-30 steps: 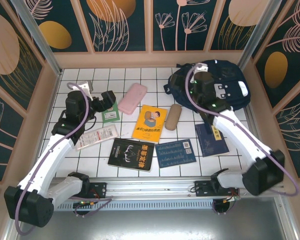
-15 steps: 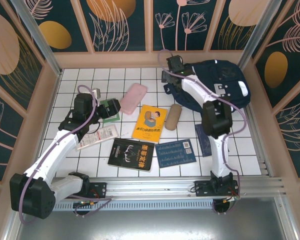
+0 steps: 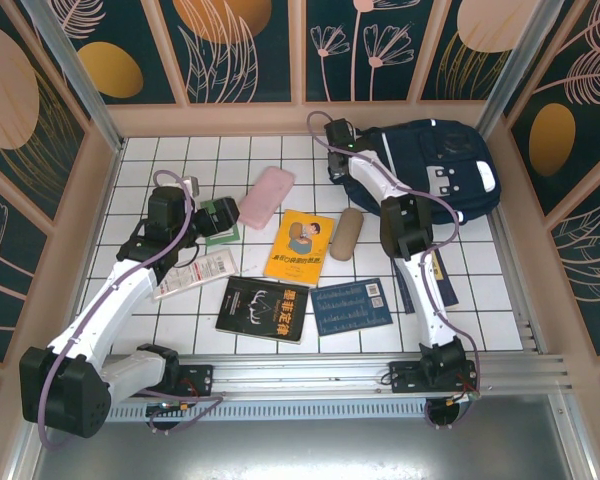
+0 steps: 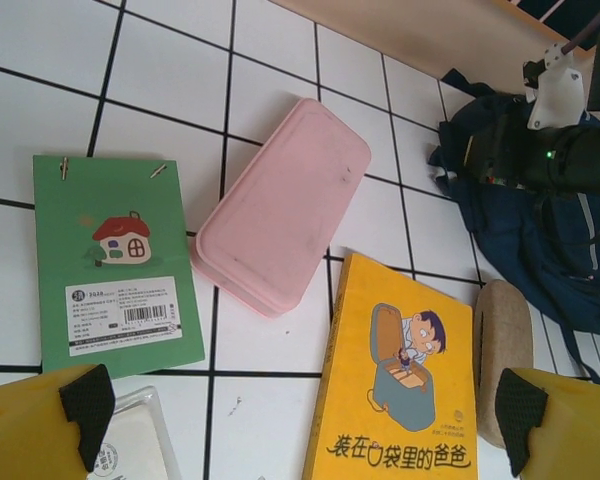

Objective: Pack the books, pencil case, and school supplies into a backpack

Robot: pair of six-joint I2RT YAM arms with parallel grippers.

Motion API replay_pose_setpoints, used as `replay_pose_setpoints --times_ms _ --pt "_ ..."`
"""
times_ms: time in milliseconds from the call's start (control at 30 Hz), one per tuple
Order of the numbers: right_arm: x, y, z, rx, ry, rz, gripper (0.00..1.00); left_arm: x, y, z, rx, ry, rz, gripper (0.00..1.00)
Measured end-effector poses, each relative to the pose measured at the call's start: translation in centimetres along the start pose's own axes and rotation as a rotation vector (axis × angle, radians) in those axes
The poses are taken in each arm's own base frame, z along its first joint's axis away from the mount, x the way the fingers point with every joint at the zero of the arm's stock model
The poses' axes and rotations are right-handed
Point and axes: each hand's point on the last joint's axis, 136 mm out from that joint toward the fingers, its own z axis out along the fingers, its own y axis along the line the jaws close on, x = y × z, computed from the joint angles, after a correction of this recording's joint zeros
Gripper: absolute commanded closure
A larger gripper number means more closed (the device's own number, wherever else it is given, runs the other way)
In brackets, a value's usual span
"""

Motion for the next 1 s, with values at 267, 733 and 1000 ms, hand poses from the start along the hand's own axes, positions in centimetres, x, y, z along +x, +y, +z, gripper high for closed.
replay_pose_setpoints --times_ms 267,733,1000 --pt "-0.6 1.0 -2.7 0.002 -0.043 -0.094 1.0 -0.5 1.1 -0.3 -0.065 -0.034 0.003 0.01" --pt "2.7 18.2 -22.7 -0.27 -0.359 -0.606 1.0 -1.6 2.5 -1.4 -0.153 -0.098 0.02 0.01" --pt "14.2 21.1 -32.4 -0.402 -0.448 -0.935 1.0 -1.0 3.3 -1.7 -0.186 -0.08 0.029 0.01"
